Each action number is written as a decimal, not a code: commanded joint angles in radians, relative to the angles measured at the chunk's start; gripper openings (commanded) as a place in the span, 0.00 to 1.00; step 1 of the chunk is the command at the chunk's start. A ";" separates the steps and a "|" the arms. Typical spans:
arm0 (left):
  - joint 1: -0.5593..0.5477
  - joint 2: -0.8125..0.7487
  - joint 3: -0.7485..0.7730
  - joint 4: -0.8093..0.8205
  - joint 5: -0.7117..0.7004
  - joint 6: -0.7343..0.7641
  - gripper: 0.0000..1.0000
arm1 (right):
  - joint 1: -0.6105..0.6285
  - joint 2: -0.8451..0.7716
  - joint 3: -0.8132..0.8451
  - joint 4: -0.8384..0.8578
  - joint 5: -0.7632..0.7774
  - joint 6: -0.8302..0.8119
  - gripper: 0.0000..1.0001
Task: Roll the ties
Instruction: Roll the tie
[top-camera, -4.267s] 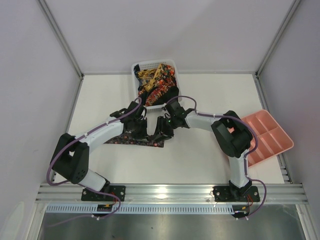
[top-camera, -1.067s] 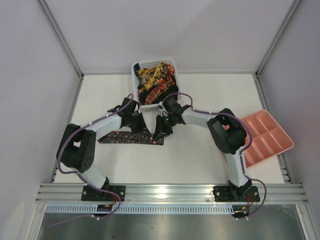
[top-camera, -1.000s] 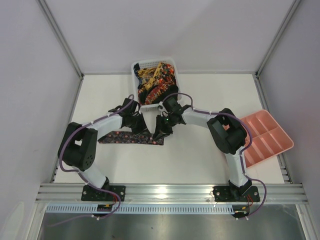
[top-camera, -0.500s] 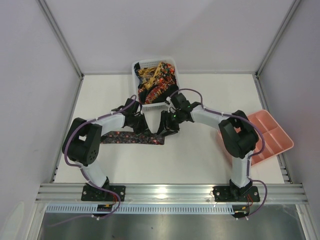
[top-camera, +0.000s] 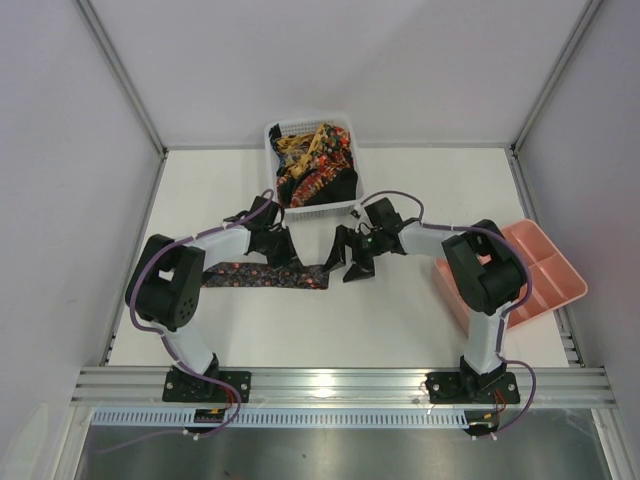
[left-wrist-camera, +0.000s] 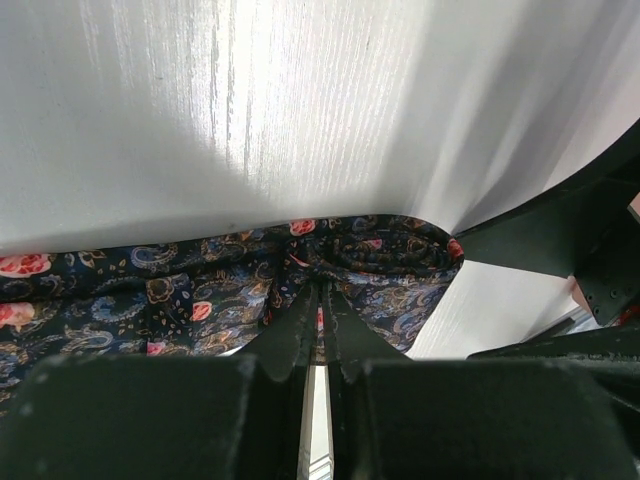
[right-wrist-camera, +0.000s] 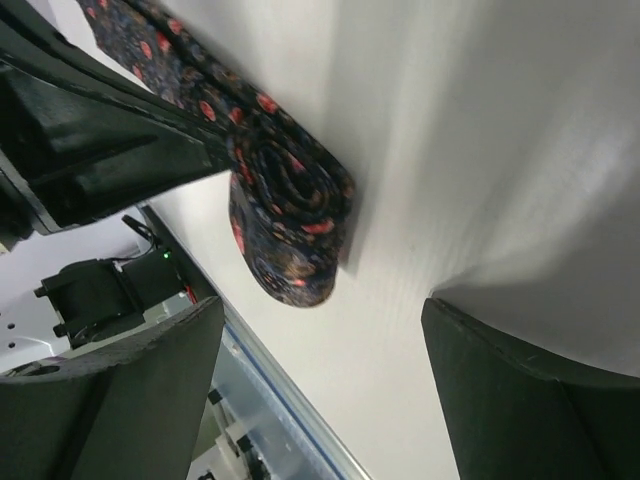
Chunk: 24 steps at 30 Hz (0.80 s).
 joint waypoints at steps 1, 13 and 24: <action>-0.008 0.023 0.024 -0.001 -0.009 0.011 0.08 | 0.027 0.030 0.003 0.131 0.002 0.031 0.86; -0.009 0.006 0.010 0.002 -0.012 0.012 0.08 | 0.099 0.070 -0.019 0.226 0.148 0.182 0.70; -0.015 -0.003 0.010 -0.008 -0.017 0.021 0.08 | 0.125 0.112 0.029 0.161 0.240 0.176 0.43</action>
